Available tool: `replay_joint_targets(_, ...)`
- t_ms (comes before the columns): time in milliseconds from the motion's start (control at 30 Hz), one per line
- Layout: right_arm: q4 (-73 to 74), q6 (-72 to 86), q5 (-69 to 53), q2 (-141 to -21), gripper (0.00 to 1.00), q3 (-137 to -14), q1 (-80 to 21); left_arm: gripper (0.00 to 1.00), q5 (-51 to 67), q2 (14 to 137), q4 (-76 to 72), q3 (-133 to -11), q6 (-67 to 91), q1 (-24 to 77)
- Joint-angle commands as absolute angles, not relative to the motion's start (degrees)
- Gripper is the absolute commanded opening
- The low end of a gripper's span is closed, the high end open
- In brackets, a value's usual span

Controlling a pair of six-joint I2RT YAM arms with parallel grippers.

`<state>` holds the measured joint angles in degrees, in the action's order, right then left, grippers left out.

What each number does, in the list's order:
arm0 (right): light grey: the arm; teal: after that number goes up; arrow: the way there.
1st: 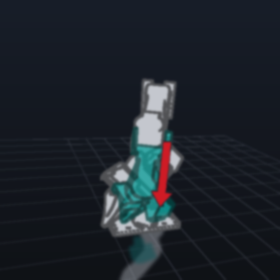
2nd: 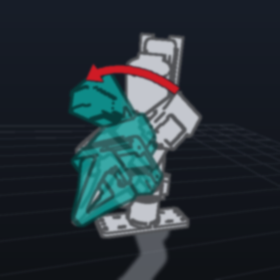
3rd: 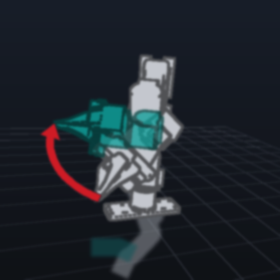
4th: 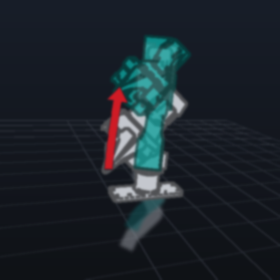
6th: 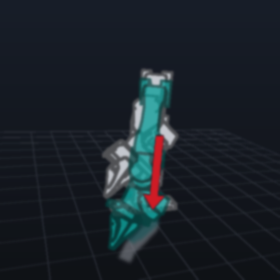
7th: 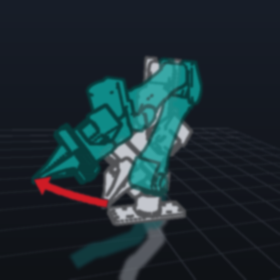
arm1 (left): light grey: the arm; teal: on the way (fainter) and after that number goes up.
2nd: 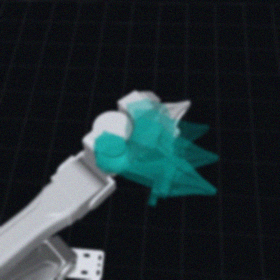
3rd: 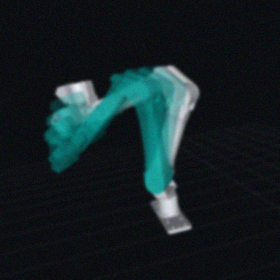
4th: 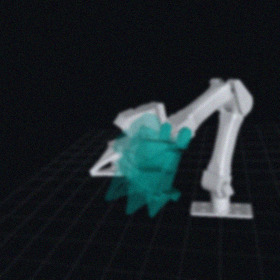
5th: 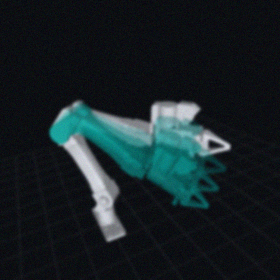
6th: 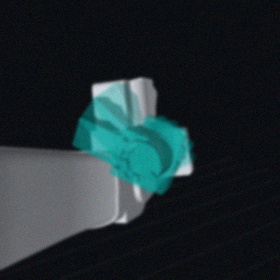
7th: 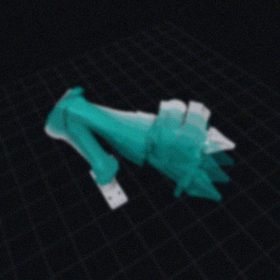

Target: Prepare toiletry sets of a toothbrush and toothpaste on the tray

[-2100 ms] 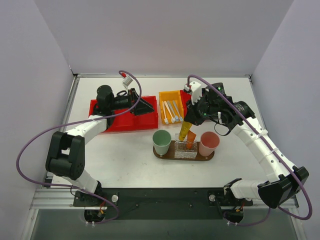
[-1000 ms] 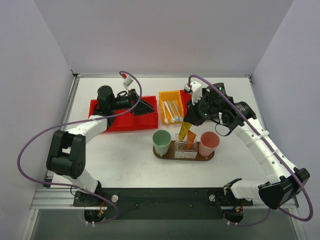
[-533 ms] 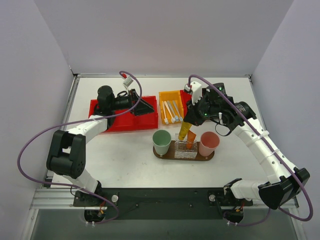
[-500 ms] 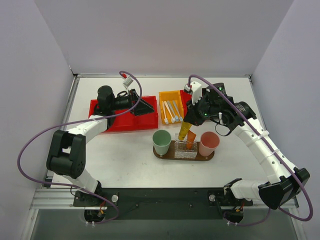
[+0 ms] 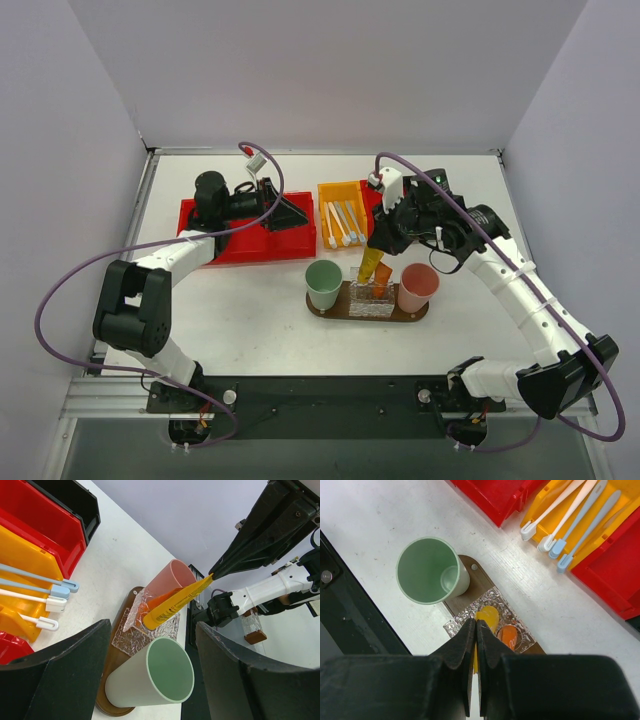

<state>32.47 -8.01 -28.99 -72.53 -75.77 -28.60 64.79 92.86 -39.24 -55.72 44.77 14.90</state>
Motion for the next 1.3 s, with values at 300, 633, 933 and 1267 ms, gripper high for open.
replay_joint_targets(300, 31.38, -8.44, -30.85, -70.84, 0.0, -74.8, -29.18, 0.79, 65.65, 93.43, -42.71, -55.63, 44.65, 14.59)
replay_joint_targets(633, 31.2, -8.44, -29.79, -72.16, 0.0, -74.88, -30.41, 0.79, 66.0, 93.78, -42.71, -55.72, 44.65, 14.33)
replay_joint_targets(933, 31.2, -9.23, -26.9, -73.65, 0.0, -75.06, -32.17, 0.79, 66.09, 93.6, -42.63, -55.72, 44.47, 13.97)
replay_joint_targets(1267, 31.9, -11.34, -22.5, -74.53, 0.0, -74.62, -34.27, 0.79, 66.36, 93.78, -42.45, -55.81, 44.38, 13.89)
